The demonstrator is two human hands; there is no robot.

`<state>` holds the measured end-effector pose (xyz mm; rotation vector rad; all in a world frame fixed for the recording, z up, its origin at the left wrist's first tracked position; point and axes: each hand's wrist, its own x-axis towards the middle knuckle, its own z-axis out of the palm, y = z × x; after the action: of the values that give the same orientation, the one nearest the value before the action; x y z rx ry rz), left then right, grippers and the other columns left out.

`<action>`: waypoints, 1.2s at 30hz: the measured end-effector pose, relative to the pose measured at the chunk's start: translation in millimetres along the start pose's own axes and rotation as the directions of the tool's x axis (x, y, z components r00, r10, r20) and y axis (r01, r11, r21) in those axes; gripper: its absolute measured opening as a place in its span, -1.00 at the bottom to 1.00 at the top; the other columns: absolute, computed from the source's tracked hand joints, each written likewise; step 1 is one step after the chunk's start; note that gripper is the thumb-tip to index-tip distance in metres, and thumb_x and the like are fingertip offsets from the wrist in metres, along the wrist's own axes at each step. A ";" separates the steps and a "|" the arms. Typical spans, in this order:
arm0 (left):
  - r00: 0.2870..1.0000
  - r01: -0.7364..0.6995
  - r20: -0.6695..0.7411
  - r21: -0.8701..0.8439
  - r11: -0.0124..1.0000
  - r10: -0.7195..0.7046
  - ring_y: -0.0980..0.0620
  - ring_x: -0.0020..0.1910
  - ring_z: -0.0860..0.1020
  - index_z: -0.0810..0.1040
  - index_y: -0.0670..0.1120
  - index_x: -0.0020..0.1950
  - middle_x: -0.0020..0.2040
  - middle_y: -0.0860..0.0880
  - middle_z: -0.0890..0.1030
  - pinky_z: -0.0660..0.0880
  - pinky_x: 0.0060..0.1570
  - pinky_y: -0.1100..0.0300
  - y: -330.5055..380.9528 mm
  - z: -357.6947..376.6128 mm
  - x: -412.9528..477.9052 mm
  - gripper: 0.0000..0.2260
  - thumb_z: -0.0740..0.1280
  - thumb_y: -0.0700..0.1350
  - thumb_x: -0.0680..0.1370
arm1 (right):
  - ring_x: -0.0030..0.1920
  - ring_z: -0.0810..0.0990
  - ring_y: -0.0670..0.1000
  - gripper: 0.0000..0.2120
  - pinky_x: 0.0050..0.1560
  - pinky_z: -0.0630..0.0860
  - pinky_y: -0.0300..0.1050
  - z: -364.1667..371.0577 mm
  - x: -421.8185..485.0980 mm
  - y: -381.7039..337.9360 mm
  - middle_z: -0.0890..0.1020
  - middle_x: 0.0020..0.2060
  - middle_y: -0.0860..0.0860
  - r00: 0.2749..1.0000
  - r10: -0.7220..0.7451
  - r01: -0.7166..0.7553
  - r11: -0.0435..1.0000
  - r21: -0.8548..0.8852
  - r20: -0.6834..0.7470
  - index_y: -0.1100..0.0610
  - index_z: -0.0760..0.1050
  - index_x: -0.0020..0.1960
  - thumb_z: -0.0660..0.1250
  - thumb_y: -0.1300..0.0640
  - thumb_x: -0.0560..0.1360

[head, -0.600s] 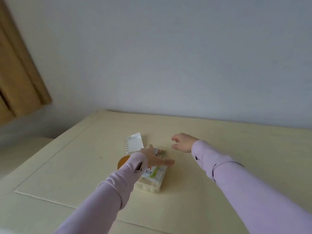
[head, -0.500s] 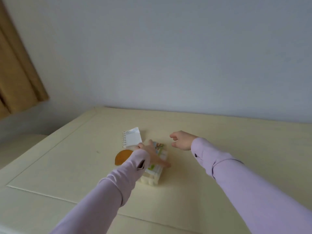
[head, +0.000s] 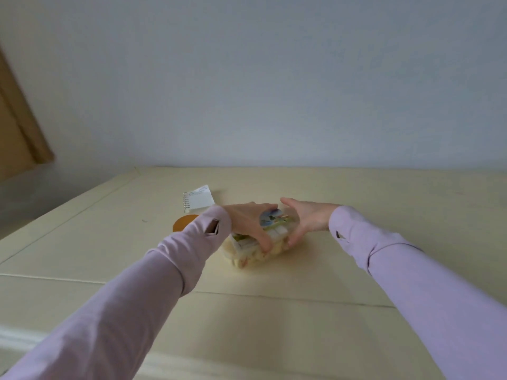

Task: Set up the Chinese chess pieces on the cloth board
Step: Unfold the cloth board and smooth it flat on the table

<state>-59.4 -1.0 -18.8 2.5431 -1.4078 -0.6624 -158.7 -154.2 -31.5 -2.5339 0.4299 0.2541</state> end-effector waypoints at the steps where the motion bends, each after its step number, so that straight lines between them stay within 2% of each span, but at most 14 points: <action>1: 0.999 -0.008 0.038 -0.003 1.000 0.008 0.03 0.14 0.47 0.08 0.14 0.51 0.21 0.09 0.43 0.44 0.18 0.16 2.7 1.2 0.0 -0.13 0.51 0.05 0.32 | 0.47 0.18 -0.02 0.09 0.39 0.17 -0.20 2.0 -2.4 3.1 0.19 0.48 -0.04 1.000 0.005 -0.005 1.000 -0.008 0.013 0.05 -0.12 0.54 0.56 0.06 0.28; 4: 0.992 -0.037 0.116 -0.065 0.997 0.044 0.05 0.18 0.49 0.12 0.15 0.51 0.24 0.11 0.47 0.42 0.27 0.11 6.0 4.5 -3.1 -0.10 0.52 0.08 0.27 | 0.48 0.15 -0.04 0.21 0.47 0.13 -0.12 9.0 -11.6 11.7 0.14 0.51 -0.07 1.000 0.017 -0.018 0.999 0.031 0.017 -0.04 -0.20 0.54 0.60 0.02 0.21; 8: 0.987 -0.061 0.133 -0.183 0.981 0.086 0.02 0.29 0.44 0.25 0.17 0.46 0.35 0.04 0.41 0.37 0.33 0.12 6.8 -1.8 -13.2 -0.11 0.49 0.08 0.15 | 0.39 0.31 -0.04 0.21 0.41 0.19 -0.18 13.2 -17.5 19.4 0.31 0.42 -0.10 1.000 -0.030 0.027 0.977 0.210 0.008 -0.01 -0.25 0.54 0.59 0.14 0.24; 13: 0.996 -0.028 -0.088 -0.239 0.971 0.007 0.00 0.17 0.38 0.29 0.17 0.43 0.27 0.02 0.39 0.34 -0.02 0.26 -6.6 -27.5 -40.3 -0.22 0.47 0.08 0.23 | 0.33 0.40 -0.03 0.26 0.30 0.40 -0.08 14.1 -25.7 21.5 0.28 0.43 -0.06 0.998 -0.012 0.035 0.899 0.437 -0.054 -0.09 -0.20 0.53 0.62 0.01 0.13; 15: 0.954 0.092 -0.260 -0.216 0.972 -0.149 -0.05 0.23 0.37 0.33 0.11 0.42 0.32 -0.02 0.39 0.28 0.09 0.18 -23.6 -32.5 -51.0 -0.35 0.44 0.06 0.36 | 0.41 0.30 -0.03 0.13 0.30 0.38 -0.08 17.6 -32.5 15.8 0.18 0.48 -0.07 0.999 -0.024 0.041 0.923 0.382 -0.049 -0.11 -0.15 0.53 0.58 0.02 0.25; 17: 0.890 0.245 -0.340 -0.201 0.948 -0.303 -0.05 0.11 0.41 0.46 0.00 0.30 0.22 -0.05 0.45 0.29 0.02 0.16 -48.9 -29.0 -59.8 -0.48 0.42 0.11 0.38 | 0.48 0.17 -0.04 0.05 0.39 0.27 -0.09 21.7 -36.6 8.1 0.13 0.50 -0.11 0.998 -0.053 0.061 0.968 0.244 -0.039 -0.11 -0.06 0.53 0.56 -0.03 0.27; 19: 0.851 0.365 -0.314 -0.221 0.904 -0.421 -0.02 -0.16 0.41 0.53 -0.08 -0.01 -0.05 -0.06 0.49 0.27 -0.21 0.17 -70.8 -20.4 -70.2 -0.56 0.42 0.19 0.29 | 0.49 0.13 -0.05 0.00 0.47 0.14 -0.07 25.3 -36.9 -0.9 0.17 0.48 -0.14 0.997 -0.078 0.080 0.991 0.108 -0.025 -0.13 0.06 0.51 0.57 -0.09 0.24; 22: 0.797 0.498 -0.259 -0.229 0.837 -0.545 -0.01 -0.36 0.36 0.43 -0.12 -0.26 -0.29 -0.05 0.43 0.20 -0.36 0.19 -93.6 -4.6 -83.9 -0.61 0.44 0.18 0.30 | 0.36 0.30 -0.01 -0.13 0.40 0.25 0.00 35.1 -31.5 -6.2 0.35 0.26 -0.07 0.996 -0.087 0.086 0.995 -0.053 -0.024 -0.20 0.27 0.40 0.57 -0.19 0.17; 25: 0.764 0.557 -0.240 -0.223 0.800 -0.599 -0.02 -0.33 0.41 0.46 -0.15 -0.18 -0.29 -0.06 0.47 0.24 -0.36 0.20 -106.1 11.1 -92.6 -0.64 0.44 0.13 0.37 | 0.21 0.37 0.00 -0.26 0.26 0.33 -0.10 43.9 -32.4 -6.1 0.37 0.11 0.01 0.986 -0.122 0.110 0.988 -0.107 -0.113 -0.14 0.35 0.36 0.56 -0.10 0.25; 27: 0.764 0.567 -0.209 -0.232 0.790 -0.610 -0.06 -0.20 0.47 0.49 -0.16 -0.07 -0.15 -0.08 0.53 0.31 -0.27 0.20 -109.8 17.9 -95.0 -0.63 0.45 0.11 0.37 | 0.17 0.39 0.01 -0.32 0.20 0.36 -0.12 46.1 -33.4 -5.9 0.40 0.10 0.02 0.979 -0.145 0.125 0.982 -0.138 -0.144 -0.11 0.38 0.33 0.55 -0.08 0.27; 30: 0.765 0.483 -0.357 -0.232 0.844 -0.536 -0.10 0.04 0.49 0.52 -0.16 0.14 0.08 -0.12 0.53 0.32 -0.07 0.19 -95.0 19.8 -97.8 -0.56 0.43 0.12 0.42 | 0.14 0.43 0.04 -0.44 0.15 0.39 -0.08 45.8 -34.5 -8.1 0.42 0.08 0.01 0.984 -0.105 0.076 0.978 -0.195 -0.144 0.03 0.43 0.18 0.52 -0.14 0.28; 32: 0.786 0.286 -0.492 -0.248 0.926 -0.375 -0.06 0.27 0.44 0.47 -0.09 0.31 0.27 -0.08 0.49 0.32 0.14 0.17 -75.3 15.6 -93.7 -0.46 0.40 0.17 0.43 | 0.10 0.45 0.03 -0.47 0.08 0.39 -0.09 45.8 -35.8 -10.3 0.42 0.06 -0.02 0.988 -0.056 0.027 0.980 -0.198 -0.146 0.06 0.41 0.08 0.49 -0.20 0.28; 34: 0.894 0.071 -0.418 -0.222 0.972 -0.161 0.06 0.31 0.40 0.44 0.05 0.35 0.29 0.04 0.47 0.29 0.28 0.15 -48.4 14.1 -92.2 -0.41 0.39 0.26 0.39 | 0.04 0.48 0.00 -0.49 0.00 0.41 -0.13 46.8 -35.3 -12.7 0.45 0.00 -0.06 0.989 -0.025 -0.002 0.982 -0.188 -0.145 0.03 0.42 0.03 0.48 -0.24 0.26; 36: 0.968 0.034 -0.241 -0.139 0.990 -0.067 0.11 0.26 0.43 0.44 0.18 0.32 0.21 0.13 0.48 0.34 0.24 0.17 -25.4 20.2 -88.0 -0.39 0.39 0.33 0.32 | -0.11 0.49 -0.04 -0.55 -0.18 0.38 -0.18 47.9 -33.6 -13.9 0.45 -0.12 -0.07 0.988 0.011 -0.038 0.984 -0.176 -0.154 0.02 0.41 -0.11 0.48 -0.25 0.25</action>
<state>-89.5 87.9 -19.0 2.4621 -1.1796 -0.4163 -189.4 -108.3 -55.5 -2.7369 0.5185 0.1114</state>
